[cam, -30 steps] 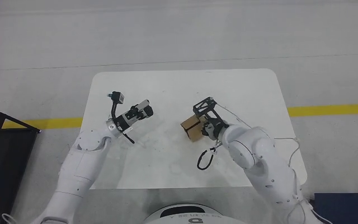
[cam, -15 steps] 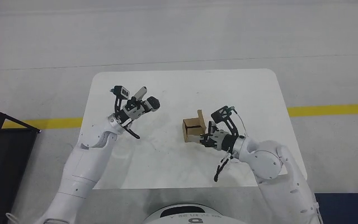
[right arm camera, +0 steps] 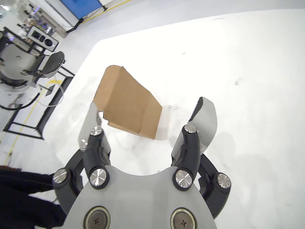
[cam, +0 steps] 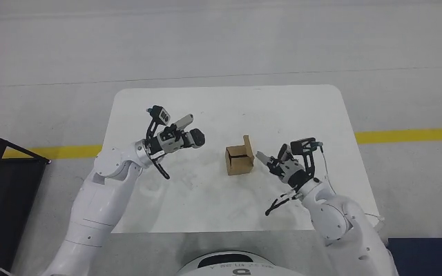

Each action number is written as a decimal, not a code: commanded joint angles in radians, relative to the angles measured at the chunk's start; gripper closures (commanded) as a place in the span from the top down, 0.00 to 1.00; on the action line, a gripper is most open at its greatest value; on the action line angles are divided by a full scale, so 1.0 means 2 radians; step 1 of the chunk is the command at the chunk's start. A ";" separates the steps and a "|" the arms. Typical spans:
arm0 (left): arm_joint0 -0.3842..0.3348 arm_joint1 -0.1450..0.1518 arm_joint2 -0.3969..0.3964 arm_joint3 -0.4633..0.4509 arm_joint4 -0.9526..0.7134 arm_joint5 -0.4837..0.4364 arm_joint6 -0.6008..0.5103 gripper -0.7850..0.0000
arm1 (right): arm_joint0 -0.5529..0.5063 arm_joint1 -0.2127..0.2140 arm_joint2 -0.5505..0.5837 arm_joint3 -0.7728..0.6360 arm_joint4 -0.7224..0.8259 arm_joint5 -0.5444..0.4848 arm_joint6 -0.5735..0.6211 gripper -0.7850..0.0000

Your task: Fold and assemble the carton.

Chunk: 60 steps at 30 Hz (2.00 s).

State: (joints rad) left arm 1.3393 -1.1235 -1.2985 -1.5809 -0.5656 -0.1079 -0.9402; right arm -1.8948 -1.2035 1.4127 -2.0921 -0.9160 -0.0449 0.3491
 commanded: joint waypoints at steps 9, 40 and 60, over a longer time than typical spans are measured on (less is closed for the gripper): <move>0.009 0.002 0.008 -0.022 0.026 0.006 0.001 1.00 | -0.016 -0.004 -0.022 0.015 -0.044 0.066 -0.038 0.59; -0.119 -0.015 0.144 0.049 0.183 0.052 -0.033 1.00 | 0.068 -0.013 -0.109 0.082 -0.078 0.037 -0.028 0.58; -0.213 -0.024 0.211 0.092 0.293 0.103 -0.091 0.46 | 0.082 -0.014 -0.134 0.076 -0.108 0.038 -0.003 0.55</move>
State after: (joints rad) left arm 0.9202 -1.1695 -0.8820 -1.4036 0.0193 0.1009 -1.1173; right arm -1.7308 -1.2315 1.1452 -1.9390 -1.1296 0.0315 0.3434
